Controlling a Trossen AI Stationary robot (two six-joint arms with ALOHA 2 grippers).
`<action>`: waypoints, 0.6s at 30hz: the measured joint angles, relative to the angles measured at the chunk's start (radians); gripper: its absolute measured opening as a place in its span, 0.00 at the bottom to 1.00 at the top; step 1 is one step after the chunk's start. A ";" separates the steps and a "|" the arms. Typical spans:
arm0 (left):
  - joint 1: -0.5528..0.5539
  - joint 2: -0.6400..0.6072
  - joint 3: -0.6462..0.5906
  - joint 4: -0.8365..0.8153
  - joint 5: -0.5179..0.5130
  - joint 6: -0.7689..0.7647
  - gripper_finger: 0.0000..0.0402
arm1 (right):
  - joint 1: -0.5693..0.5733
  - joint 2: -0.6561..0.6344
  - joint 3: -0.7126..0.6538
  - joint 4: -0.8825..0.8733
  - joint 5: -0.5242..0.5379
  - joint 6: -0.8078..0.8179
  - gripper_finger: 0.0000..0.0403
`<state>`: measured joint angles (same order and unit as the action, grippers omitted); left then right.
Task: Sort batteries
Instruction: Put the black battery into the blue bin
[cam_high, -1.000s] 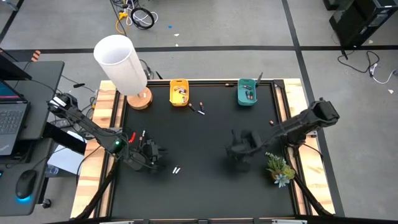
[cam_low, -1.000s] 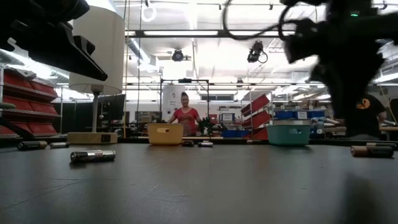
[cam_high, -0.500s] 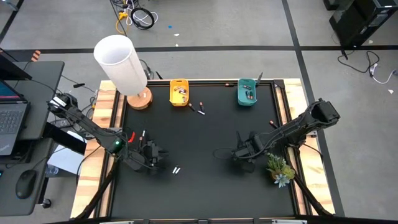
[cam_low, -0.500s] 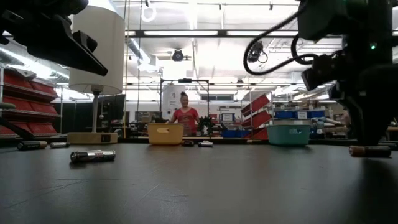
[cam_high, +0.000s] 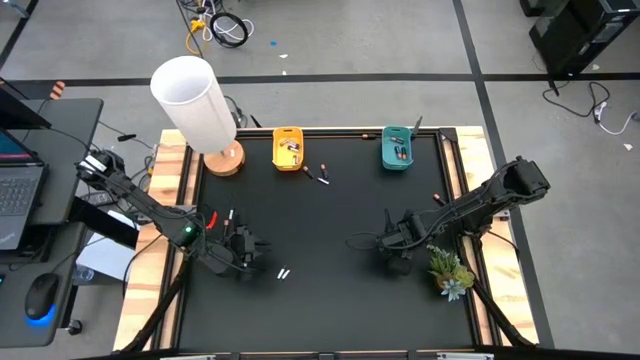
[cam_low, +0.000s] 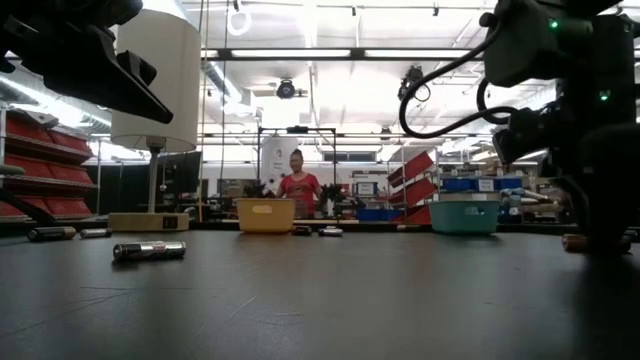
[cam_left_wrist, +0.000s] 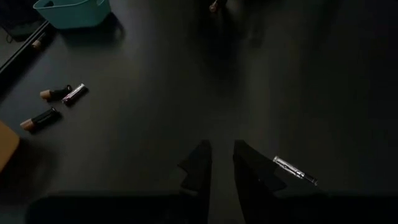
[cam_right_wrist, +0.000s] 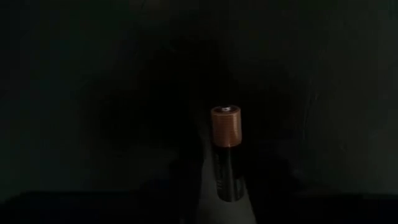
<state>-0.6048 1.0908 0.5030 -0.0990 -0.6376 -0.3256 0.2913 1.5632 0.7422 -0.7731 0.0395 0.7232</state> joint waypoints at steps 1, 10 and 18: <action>0.000 0.000 0.000 0.000 0.000 0.000 0.18 | 0.000 0.000 0.000 0.002 -0.003 0.000 0.28; 0.000 0.000 0.000 0.005 0.005 -0.056 0.18 | 0.000 0.001 0.000 0.007 0.001 0.020 0.11; 0.002 0.000 0.000 0.058 0.006 -0.139 0.18 | 0.005 0.010 0.037 -0.014 0.040 0.059 0.11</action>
<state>-0.6033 1.0908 0.5030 -0.0413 -0.6315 -0.4643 0.2963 1.5733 0.7792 -0.7867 0.0790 0.7824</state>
